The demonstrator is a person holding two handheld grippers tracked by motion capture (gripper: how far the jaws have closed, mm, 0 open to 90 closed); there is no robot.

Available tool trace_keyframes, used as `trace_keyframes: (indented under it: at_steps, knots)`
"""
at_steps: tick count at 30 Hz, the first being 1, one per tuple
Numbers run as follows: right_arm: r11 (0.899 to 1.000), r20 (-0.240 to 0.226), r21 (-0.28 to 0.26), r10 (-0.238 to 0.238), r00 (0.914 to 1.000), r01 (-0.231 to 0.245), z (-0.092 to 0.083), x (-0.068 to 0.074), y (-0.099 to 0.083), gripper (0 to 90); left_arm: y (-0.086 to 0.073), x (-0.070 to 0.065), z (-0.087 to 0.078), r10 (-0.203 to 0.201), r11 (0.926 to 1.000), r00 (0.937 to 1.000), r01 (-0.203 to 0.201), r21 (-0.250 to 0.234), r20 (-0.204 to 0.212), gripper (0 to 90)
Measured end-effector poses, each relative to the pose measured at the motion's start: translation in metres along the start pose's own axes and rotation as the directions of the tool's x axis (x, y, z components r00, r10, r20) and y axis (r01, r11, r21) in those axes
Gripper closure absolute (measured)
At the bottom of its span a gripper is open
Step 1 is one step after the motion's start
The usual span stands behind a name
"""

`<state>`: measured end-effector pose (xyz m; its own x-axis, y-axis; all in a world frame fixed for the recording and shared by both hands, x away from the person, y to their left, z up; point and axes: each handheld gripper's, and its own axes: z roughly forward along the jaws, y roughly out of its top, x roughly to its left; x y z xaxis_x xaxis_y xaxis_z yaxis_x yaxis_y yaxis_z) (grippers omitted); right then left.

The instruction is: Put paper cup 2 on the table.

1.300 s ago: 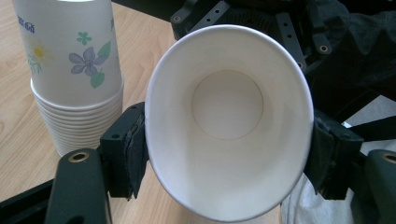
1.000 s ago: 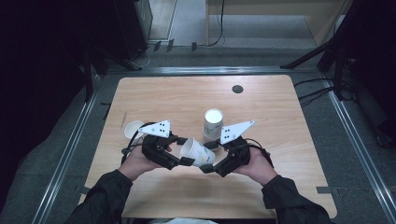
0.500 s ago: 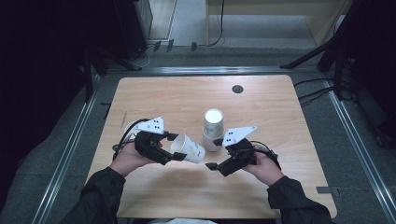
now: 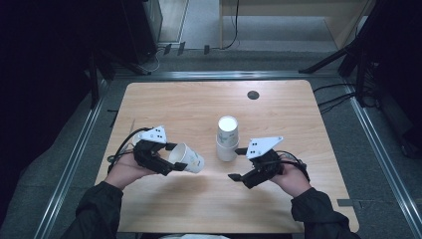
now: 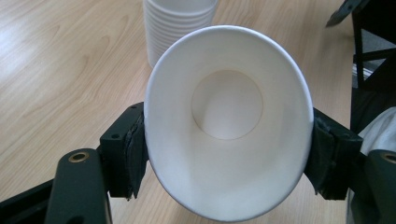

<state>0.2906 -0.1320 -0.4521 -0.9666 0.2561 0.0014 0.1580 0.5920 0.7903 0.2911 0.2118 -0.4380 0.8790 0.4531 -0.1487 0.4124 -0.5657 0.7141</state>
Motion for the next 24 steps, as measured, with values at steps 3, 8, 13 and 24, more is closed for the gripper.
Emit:
trace_keyframes:
  at_steps: [3,8,13,24]
  knots:
    - [0.999,0.014,0.023,0.022,0.9997,-0.022,-0.004,-0.004,-0.003,19.9,-0.004,0.000,-0.003,-0.011,0.9999,0.9999,0.011,0.008,-0.011,26.3]
    - [0.998,0.038,0.039,0.055,0.9978,-0.057,-0.013,-0.013,-0.010,19.9,-0.012,0.001,-0.011,-0.036,0.9993,0.9987,0.036,0.008,-0.037,26.2]
    - [0.997,0.048,0.018,0.079,0.9957,-0.080,-0.021,-0.023,-0.013,19.9,-0.020,0.004,-0.016,-0.036,0.9987,0.9965,0.039,0.034,-0.075,25.9]
    - [0.994,0.092,0.008,0.109,0.9898,-0.110,-0.027,-0.044,-0.015,19.9,-0.038,0.008,-0.035,-0.080,0.9960,0.9894,0.084,0.032,-0.121,25.9]
